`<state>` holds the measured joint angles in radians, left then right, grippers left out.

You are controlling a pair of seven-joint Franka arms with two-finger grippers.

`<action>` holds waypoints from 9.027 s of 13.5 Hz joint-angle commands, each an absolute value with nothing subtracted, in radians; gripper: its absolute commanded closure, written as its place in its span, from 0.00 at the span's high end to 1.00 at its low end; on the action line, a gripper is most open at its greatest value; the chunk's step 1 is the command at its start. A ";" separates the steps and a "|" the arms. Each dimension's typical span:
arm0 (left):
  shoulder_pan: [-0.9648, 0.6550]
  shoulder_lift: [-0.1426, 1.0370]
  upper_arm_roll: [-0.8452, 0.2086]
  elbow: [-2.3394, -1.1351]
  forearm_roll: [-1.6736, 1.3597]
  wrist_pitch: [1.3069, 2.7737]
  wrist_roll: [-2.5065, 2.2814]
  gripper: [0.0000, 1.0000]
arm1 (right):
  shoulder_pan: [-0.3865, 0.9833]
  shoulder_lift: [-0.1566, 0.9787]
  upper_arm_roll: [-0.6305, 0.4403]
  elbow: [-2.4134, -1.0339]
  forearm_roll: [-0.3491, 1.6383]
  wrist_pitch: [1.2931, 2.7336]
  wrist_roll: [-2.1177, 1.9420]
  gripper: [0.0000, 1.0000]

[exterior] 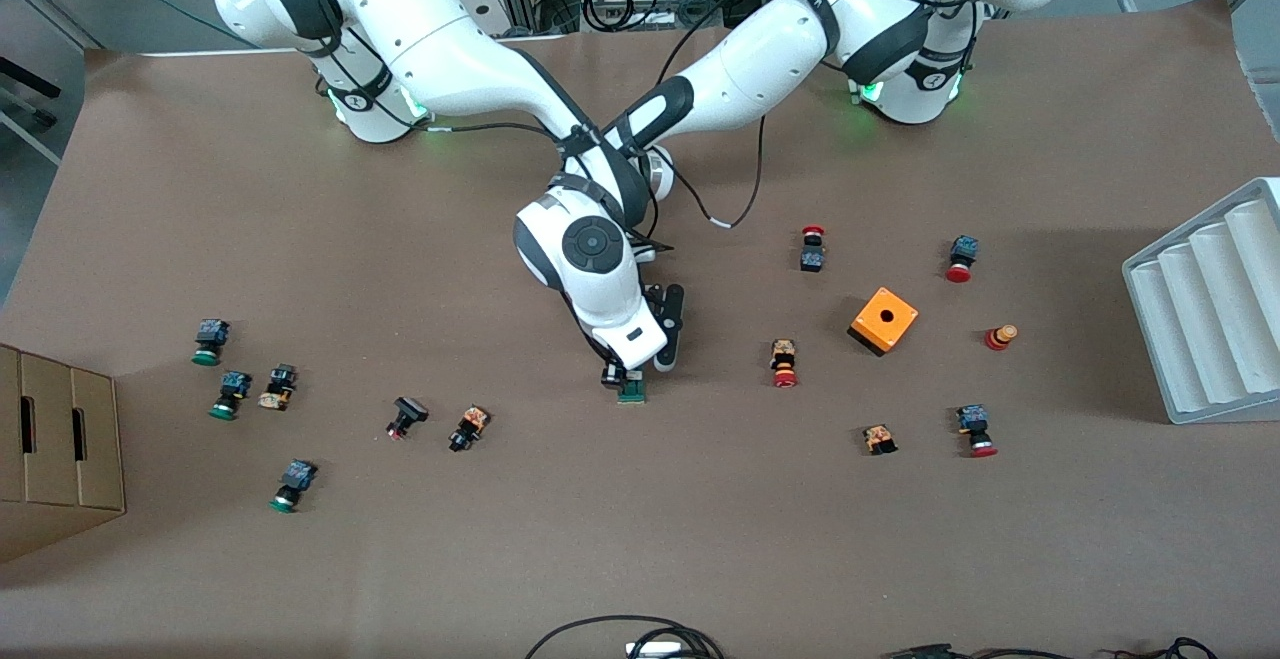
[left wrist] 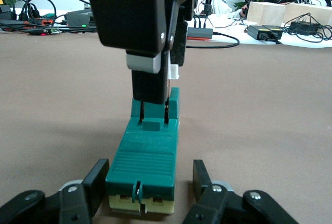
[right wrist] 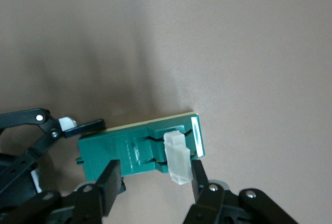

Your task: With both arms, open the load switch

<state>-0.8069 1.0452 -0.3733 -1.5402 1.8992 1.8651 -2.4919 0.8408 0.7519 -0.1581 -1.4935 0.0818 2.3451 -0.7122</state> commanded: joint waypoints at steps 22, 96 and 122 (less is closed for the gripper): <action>-0.821 1.052 -0.365 -1.525 1.902 1.850 -2.505 0.73 | 0.856 0.686 -0.143 -1.583 0.069 2.338 -0.704 0.61; -0.839 1.058 -0.365 -1.549 1.899 1.827 -2.543 0.75 | 0.857 0.696 -0.089 -1.641 -0.046 2.362 -0.618 0.40; -0.839 1.058 -0.365 -1.562 1.907 1.813 -2.556 0.77 | 0.836 0.638 -0.092 -1.628 -0.017 2.347 -0.606 0.74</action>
